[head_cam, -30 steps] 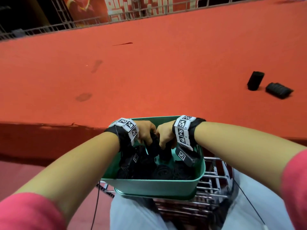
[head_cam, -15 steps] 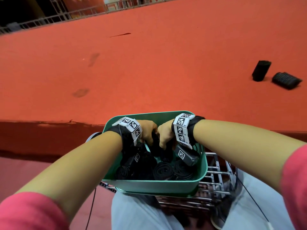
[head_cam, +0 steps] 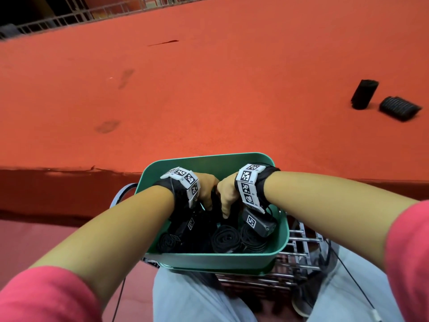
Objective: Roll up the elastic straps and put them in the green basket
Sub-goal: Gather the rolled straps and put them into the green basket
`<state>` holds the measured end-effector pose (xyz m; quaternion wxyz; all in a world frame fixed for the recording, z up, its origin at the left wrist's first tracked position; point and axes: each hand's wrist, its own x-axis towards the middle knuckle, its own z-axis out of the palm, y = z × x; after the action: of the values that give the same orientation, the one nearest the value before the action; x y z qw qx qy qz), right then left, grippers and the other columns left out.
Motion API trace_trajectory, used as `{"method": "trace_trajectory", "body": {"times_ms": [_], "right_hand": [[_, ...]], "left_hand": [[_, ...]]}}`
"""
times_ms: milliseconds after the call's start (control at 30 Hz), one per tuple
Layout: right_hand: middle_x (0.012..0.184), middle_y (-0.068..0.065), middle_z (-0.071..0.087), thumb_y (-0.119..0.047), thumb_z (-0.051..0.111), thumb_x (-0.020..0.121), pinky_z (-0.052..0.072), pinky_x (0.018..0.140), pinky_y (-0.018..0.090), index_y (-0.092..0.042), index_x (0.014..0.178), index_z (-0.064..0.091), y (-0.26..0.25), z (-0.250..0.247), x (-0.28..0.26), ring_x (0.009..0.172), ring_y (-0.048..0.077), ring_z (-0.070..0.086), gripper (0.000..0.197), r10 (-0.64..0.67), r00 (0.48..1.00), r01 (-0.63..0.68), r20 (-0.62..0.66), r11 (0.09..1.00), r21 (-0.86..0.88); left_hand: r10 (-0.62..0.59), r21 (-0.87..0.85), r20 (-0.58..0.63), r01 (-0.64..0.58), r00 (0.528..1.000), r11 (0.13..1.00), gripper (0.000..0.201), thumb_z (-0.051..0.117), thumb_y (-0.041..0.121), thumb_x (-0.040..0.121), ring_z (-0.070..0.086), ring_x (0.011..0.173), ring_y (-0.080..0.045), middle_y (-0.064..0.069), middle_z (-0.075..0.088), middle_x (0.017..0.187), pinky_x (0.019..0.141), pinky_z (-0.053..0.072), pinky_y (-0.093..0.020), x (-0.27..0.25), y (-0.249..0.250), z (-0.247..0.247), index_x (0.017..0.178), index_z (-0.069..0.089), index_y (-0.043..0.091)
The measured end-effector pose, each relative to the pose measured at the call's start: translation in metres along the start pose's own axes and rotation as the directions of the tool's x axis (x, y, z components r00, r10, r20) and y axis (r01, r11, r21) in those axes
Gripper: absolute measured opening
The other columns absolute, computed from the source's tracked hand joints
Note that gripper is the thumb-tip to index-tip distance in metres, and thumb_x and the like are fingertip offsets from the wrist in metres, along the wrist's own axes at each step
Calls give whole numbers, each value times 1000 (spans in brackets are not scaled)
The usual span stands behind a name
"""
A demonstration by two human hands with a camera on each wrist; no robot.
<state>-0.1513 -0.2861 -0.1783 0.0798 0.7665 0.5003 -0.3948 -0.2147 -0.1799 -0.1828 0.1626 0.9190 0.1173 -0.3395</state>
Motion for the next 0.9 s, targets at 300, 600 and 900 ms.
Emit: {"method": "trace_trajectory", "body": {"times_ms": [300, 600, 900], "right_hand": [[118, 13, 70, -34, 81, 80, 51, 65, 26, -2, 117, 69, -4, 3, 6, 73, 18, 59, 51, 5, 1000, -5, 5, 1000, -10], [98, 10, 61, -22, 70, 92, 43, 34, 14, 5, 126, 60, -6, -2, -13, 53, 12, 53, 44, 7, 1000, -7, 8, 1000, 18], [97, 18, 68, -23, 70, 90, 52, 45, 24, 4, 116, 64, -5, -29, -42, 57, 21, 62, 37, 31, 997, -21, -75, 991, 132]], "left_hand": [[-19, -55, 20, 20, 1000, 998, 44, 86, 15, 73, 68, 90, -18, -3, 74, 106, 80, 52, -27, 2, -3, 2, 114, 70, 15], [-70, -66, -1, 70, 998, 995, 44, 81, 19, 79, 68, 104, -25, -6, 72, 113, 57, 49, -19, -2, -4, 0, 120, 65, 13], [-120, -37, -72, 118, 990, 992, 34, 71, 16, 87, 62, 91, -22, -5, 69, 112, 58, 48, -21, -24, 11, -18, 119, 63, 15]]}}
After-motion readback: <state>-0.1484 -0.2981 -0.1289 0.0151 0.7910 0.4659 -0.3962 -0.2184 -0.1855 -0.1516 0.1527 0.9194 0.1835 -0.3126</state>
